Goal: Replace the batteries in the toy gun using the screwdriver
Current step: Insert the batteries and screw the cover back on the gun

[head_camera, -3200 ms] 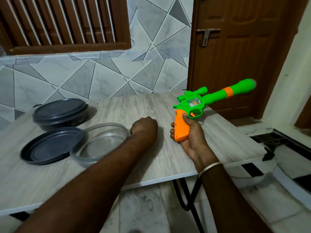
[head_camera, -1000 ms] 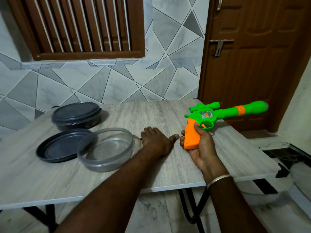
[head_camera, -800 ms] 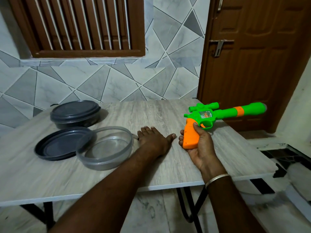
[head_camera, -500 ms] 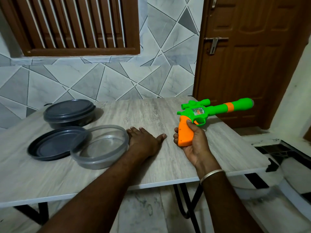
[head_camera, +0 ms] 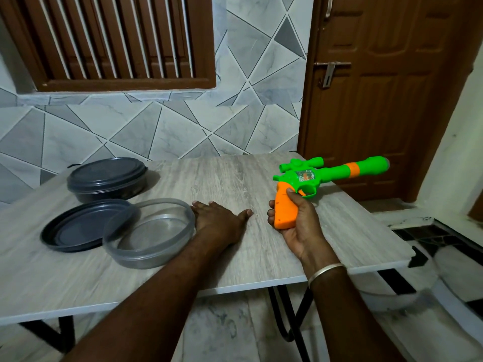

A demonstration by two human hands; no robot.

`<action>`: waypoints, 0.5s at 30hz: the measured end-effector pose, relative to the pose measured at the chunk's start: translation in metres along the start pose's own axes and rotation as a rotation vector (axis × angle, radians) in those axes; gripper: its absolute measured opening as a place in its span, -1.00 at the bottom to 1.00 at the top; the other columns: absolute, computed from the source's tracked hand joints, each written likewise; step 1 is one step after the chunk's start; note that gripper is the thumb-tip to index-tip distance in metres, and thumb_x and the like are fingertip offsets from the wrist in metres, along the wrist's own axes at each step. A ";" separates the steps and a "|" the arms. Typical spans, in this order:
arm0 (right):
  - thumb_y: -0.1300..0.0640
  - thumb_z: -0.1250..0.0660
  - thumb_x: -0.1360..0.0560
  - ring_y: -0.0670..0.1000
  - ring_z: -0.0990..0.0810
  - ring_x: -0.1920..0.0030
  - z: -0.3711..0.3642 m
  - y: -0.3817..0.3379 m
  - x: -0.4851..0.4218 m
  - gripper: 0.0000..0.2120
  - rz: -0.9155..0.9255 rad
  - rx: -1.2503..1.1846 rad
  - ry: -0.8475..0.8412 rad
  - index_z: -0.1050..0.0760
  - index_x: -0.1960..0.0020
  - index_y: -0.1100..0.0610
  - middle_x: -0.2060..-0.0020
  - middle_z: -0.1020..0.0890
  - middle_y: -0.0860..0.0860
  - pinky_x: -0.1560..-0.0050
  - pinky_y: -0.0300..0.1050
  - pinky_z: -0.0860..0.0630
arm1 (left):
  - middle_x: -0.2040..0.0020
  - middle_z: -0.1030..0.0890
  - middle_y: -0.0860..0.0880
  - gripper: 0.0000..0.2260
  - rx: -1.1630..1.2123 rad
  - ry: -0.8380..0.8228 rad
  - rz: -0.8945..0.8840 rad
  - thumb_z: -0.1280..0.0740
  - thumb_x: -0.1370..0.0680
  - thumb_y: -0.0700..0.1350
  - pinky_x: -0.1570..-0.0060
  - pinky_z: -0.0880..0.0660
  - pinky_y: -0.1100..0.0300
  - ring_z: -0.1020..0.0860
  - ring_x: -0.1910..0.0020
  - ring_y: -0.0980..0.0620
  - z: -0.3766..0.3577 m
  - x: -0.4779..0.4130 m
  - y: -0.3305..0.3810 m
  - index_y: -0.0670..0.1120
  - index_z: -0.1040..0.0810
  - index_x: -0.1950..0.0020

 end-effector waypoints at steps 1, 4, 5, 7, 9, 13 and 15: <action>0.04 -0.21 -0.62 0.07 -0.52 0.36 0.000 0.000 0.000 -0.78 0.002 0.002 0.002 -0.46 -0.10 0.18 0.22 -0.56 0.17 0.46 -0.20 -0.51 | -0.58 -0.02 -0.43 -0.08 -0.043 -0.004 -0.003 0.10 -0.58 0.44 -0.53 0.02 -0.22 0.00 -0.57 -0.43 0.002 0.002 0.001 -0.32 0.02 -0.60; 0.04 -0.20 -0.62 0.07 -0.51 0.34 0.000 0.000 -0.001 -0.79 0.000 -0.003 0.005 -0.47 -0.08 0.18 0.21 -0.55 0.17 0.46 -0.21 -0.51 | -0.50 -0.30 -0.39 -0.28 -0.251 0.054 -0.083 0.12 -0.69 0.25 -0.47 -0.14 -0.30 -0.26 -0.47 -0.45 0.007 0.005 0.005 -0.34 -0.27 -0.52; 0.04 -0.20 -0.62 0.07 -0.50 0.34 0.000 0.000 0.000 -0.79 -0.002 -0.007 0.004 -0.47 -0.06 0.18 0.21 -0.55 0.17 0.46 -0.21 -0.50 | -0.42 -0.42 -0.37 -0.40 -0.313 0.097 -0.131 0.09 -0.72 0.14 -0.43 -0.23 -0.31 -0.37 -0.40 -0.43 0.008 0.006 0.006 -0.31 -0.39 -0.45; 0.04 -0.19 -0.63 0.07 -0.49 0.34 -0.002 -0.001 0.001 -0.78 -0.006 -0.015 -0.001 -0.47 -0.03 0.19 0.22 -0.54 0.16 0.46 -0.22 -0.49 | -0.21 -0.61 -0.25 -0.66 -0.358 0.171 -0.231 -0.07 -0.69 -0.12 -0.28 -0.44 -0.23 -0.57 -0.20 -0.31 0.010 0.006 0.009 -0.23 -0.54 -0.28; 0.03 -0.19 -0.62 0.07 -0.49 0.33 -0.002 -0.001 0.002 -0.78 -0.012 -0.018 0.000 -0.46 -0.02 0.19 0.23 -0.54 0.16 0.46 -0.22 -0.49 | -0.07 -0.65 -0.14 -0.77 -0.269 0.194 -0.273 -0.19 -0.60 -0.28 -0.12 -0.57 -0.10 -0.64 -0.06 -0.18 0.014 0.008 0.009 -0.19 -0.59 -0.16; 0.03 -0.20 -0.62 0.06 -0.50 0.32 -0.002 0.000 0.002 -0.78 -0.015 -0.020 0.003 -0.46 -0.07 0.19 0.23 -0.55 0.16 0.46 -0.21 -0.51 | 0.00 -0.62 -0.13 -0.79 -0.186 0.272 -0.310 -0.22 -0.55 -0.40 0.12 -0.52 0.08 -0.64 0.02 -0.12 0.029 0.006 0.010 -0.21 -0.59 -0.07; 0.03 -0.20 -0.62 0.07 -0.50 0.33 -0.002 0.000 0.002 -0.78 -0.021 -0.021 -0.001 -0.46 -0.07 0.18 0.22 -0.55 0.16 0.47 -0.21 -0.51 | 0.02 -0.60 -0.13 -0.78 -0.204 0.298 -0.309 -0.22 -0.54 -0.43 0.16 -0.46 0.09 -0.62 0.04 -0.11 0.033 0.004 0.012 -0.22 -0.58 -0.06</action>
Point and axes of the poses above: each hand's wrist, its own x-axis away from the middle knuckle, its own z-axis out of the back of the hand, y = z × x, the point moved 6 cm from there along -x, towards the middle knuckle
